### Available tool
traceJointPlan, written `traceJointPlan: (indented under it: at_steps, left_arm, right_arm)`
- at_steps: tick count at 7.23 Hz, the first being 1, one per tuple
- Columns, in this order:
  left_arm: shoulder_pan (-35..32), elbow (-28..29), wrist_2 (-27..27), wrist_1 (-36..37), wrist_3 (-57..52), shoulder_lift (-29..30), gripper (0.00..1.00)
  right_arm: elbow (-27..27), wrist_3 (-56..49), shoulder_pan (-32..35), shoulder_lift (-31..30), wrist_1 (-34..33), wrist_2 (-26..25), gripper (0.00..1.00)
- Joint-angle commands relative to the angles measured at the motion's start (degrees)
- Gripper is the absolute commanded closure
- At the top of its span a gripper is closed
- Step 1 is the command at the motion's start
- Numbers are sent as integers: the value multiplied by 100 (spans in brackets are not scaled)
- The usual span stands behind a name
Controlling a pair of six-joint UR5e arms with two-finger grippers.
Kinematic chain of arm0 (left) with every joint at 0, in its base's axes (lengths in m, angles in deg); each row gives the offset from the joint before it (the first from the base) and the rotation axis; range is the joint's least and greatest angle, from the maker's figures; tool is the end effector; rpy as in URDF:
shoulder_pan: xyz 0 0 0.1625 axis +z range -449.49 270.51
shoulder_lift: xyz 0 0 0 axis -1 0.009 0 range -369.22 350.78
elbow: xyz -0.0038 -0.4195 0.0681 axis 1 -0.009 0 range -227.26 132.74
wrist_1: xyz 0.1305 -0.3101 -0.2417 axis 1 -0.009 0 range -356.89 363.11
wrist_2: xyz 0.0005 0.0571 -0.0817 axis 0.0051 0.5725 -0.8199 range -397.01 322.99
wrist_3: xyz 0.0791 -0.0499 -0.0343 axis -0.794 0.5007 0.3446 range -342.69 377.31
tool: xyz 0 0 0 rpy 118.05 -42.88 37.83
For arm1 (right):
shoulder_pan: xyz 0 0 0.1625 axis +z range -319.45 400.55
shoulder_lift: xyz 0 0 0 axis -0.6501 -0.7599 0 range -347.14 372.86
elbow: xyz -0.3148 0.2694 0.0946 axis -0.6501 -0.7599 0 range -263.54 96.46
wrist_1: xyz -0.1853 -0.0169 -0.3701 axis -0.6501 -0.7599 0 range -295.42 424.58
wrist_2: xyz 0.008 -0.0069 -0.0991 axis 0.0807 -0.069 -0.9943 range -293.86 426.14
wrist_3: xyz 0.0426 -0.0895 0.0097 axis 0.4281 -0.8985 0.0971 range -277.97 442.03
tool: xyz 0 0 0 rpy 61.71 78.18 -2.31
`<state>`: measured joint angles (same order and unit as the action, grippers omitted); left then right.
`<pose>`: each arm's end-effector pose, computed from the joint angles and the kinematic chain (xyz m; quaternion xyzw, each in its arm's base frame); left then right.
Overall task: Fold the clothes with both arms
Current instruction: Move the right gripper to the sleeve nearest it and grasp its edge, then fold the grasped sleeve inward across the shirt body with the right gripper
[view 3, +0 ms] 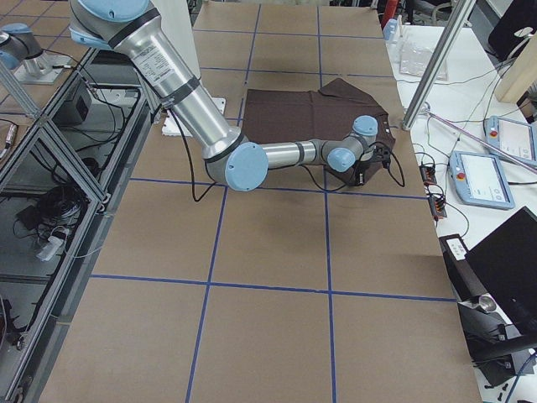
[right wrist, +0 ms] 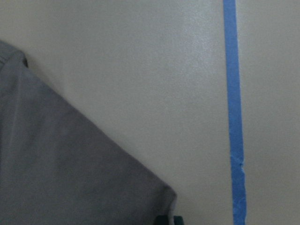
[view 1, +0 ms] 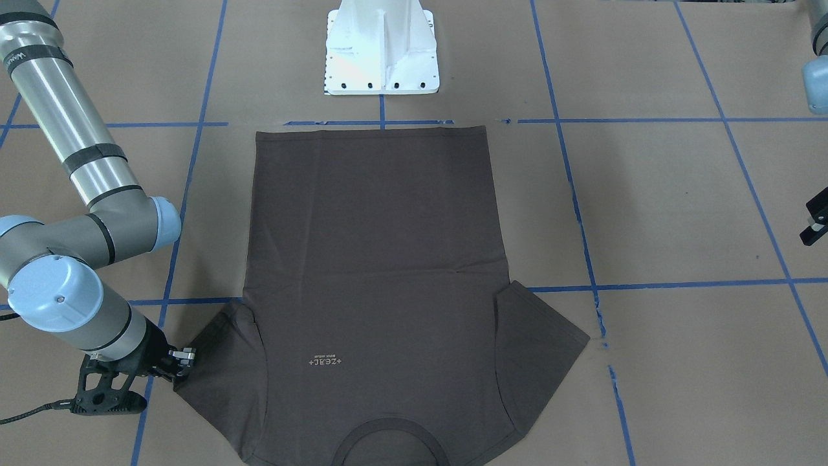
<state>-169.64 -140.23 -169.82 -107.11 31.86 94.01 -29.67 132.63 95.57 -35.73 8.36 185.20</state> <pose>0.0376 -0.5999 0.4665 0.2111 0.4003 0.0778 0.8883 -0.3913 -0.7073 0.4501 0.0769 -0.3933 0.0409 0.9153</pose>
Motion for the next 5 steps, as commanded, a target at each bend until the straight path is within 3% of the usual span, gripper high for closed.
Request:
traceJointPlan:
  at_steps: [1,4,5]
  left_arm:
    - [0,6,0,9,4,21,0]
    - [0,-2,0,18,4,12,0]
    - [-9,-2,0,18,4,12,0]
  right_arm:
    - [114,38,0,139,-12,3,100]
    - [273,38,-218,770,-29,-14,100]
    - [186,47,-463,1059,-38,-345,100]
